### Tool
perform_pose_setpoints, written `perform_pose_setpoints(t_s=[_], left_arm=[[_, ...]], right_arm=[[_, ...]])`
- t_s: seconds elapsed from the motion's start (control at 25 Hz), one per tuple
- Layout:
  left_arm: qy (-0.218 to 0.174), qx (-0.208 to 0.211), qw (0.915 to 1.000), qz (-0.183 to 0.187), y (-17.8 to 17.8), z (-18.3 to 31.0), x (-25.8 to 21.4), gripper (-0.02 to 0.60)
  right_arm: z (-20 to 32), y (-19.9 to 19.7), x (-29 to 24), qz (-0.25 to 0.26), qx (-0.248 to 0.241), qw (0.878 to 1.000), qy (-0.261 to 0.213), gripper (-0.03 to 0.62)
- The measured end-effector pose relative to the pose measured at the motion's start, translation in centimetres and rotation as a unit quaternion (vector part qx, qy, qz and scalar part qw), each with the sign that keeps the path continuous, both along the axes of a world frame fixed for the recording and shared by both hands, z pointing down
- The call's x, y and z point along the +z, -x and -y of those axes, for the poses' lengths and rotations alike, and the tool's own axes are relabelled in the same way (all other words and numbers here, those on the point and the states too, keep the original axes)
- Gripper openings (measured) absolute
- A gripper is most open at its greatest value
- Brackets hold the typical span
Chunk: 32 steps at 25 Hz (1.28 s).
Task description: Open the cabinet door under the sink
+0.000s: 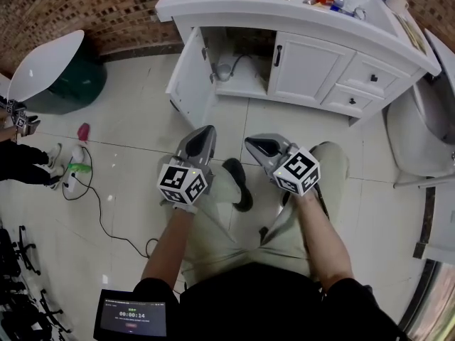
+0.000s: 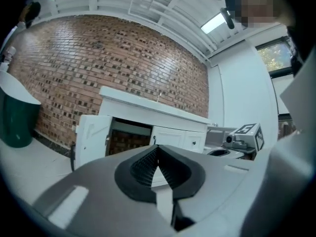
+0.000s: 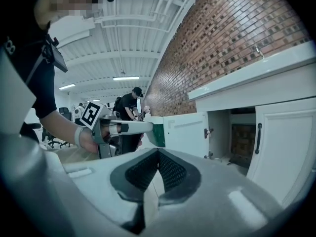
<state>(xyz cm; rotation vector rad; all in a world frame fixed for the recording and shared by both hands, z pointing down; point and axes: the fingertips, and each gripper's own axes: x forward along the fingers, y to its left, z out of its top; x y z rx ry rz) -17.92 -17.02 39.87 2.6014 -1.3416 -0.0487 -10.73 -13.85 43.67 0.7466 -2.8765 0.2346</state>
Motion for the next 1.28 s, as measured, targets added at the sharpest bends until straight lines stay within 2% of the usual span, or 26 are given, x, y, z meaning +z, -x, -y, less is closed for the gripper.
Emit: perform_pose_setpoints(t_s=[0.24, 0.4, 0.76, 1.04, 1.28], left_arm=[[-0.048, 0.11, 0.9921, 0.035, -7.2, -5.3, -1.3, 0.017], [-0.058, 0.144, 0.9871, 0.037, -10.3, -7.2, -0.9, 0.017], [-0.061, 0.153, 0.9858, 0.033, -14.9, -10.1, 0.2, 0.015], [-0.032, 0.152, 0.9868, 0.046, -14.6, -14.8, 3.1, 0.015], [-0.012, 0.158, 0.986, 0.052, -14.9, -20.2, 4.5, 0.015]], right_arm=[[-3.8, -0.4, -0.6, 0.018, -0.005, 1.0, -0.009, -0.008], [-5.6, -1.6, -0.9, 0.021, 0.006, 1.0, -0.012, -0.008], [-9.6, -6.4, -0.8, 0.037, 0.062, 0.997, -0.005, -0.008], [-13.3, -8.7, 0.4, 0.049, 0.097, 0.994, 0.012, -0.008], [-18.0, -8.0, 2.2, 0.035, 0.096, 0.995, 0.02, -0.008]])
